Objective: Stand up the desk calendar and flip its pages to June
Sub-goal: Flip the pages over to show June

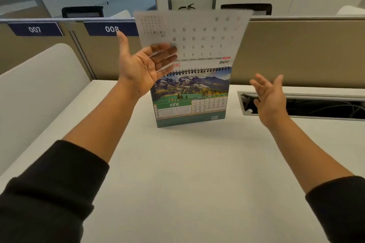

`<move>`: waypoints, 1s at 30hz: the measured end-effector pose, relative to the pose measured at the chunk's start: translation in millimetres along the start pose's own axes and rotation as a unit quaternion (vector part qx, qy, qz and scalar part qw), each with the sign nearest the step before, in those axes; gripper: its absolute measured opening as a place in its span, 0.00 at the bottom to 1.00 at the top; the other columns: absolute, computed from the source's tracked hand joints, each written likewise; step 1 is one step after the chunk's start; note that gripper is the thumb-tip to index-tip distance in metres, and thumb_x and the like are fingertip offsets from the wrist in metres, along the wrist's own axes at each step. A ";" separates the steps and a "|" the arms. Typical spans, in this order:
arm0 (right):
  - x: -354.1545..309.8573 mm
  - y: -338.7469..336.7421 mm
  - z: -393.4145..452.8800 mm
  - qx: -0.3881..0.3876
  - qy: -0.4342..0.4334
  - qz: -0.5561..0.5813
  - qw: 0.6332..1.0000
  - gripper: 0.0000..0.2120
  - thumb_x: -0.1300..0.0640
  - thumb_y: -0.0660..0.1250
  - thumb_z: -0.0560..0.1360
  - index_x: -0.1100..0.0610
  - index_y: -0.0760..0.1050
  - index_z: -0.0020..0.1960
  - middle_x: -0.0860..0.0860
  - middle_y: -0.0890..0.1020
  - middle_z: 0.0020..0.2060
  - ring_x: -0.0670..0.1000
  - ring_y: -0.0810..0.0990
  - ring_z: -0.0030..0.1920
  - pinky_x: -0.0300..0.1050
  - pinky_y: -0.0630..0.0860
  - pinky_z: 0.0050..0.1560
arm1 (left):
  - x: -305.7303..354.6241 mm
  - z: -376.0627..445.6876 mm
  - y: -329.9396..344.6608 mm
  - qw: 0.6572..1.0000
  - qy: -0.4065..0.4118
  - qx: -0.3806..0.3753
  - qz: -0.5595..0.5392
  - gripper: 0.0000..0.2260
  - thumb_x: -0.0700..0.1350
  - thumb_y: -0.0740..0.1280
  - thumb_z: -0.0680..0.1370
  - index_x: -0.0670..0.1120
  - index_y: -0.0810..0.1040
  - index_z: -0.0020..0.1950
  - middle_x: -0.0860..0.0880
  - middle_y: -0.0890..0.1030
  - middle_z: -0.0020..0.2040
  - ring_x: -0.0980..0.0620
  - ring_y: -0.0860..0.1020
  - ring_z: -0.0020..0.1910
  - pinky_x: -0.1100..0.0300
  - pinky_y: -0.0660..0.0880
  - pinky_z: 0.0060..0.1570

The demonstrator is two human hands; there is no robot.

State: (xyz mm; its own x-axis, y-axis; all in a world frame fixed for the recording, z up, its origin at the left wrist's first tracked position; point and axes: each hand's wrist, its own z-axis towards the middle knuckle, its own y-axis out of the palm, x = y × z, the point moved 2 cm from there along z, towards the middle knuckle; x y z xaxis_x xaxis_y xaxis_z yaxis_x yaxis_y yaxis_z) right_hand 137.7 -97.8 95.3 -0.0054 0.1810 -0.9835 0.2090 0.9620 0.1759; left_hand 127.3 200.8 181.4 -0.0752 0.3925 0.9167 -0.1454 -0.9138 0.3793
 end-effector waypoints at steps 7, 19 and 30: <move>38.2 0.5 -6.5 0.007 0.060 -0.065 0.996 0.24 0.43 0.48 0.79 0.54 0.70 0.67 0.52 0.72 0.67 0.52 0.65 0.70 0.53 0.58 0.70 | -1.3 6.2 -16.2 0.994 0.014 0.109 -0.015 0.36 0.67 0.44 0.74 0.41 0.79 0.53 0.40 0.81 0.56 0.43 0.80 0.55 0.51 0.77 0.54; 55.9 34.9 -1.8 -0.019 0.087 -0.199 0.976 0.23 0.51 0.54 0.79 0.52 0.58 0.73 0.52 0.62 0.74 0.58 0.61 0.72 0.56 0.61 0.68 | -94.4 -37.2 -46.4 0.920 -0.067 0.358 0.143 0.20 0.53 0.50 0.79 0.43 0.68 0.65 0.45 0.73 0.62 0.47 0.71 0.62 0.50 0.66 0.63; 50.7 44.3 8.1 -0.008 0.070 -0.214 0.974 0.23 0.49 0.51 0.80 0.50 0.55 0.74 0.53 0.63 0.73 0.57 0.61 0.72 0.59 0.61 0.67 | -114.7 -34.8 -45.9 0.943 -0.131 0.270 0.143 0.28 0.62 0.42 0.77 0.48 0.66 0.67 0.46 0.70 0.69 0.44 0.65 0.69 0.44 0.54 0.70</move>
State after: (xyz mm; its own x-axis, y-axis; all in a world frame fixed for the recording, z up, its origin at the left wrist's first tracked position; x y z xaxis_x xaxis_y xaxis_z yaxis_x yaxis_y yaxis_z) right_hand 154.7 -47.7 52.9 -0.2221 -0.2125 -0.9516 0.1426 0.9584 -0.2473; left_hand 108.2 201.3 54.4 0.2218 0.1468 0.9640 0.3734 -0.9260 0.0551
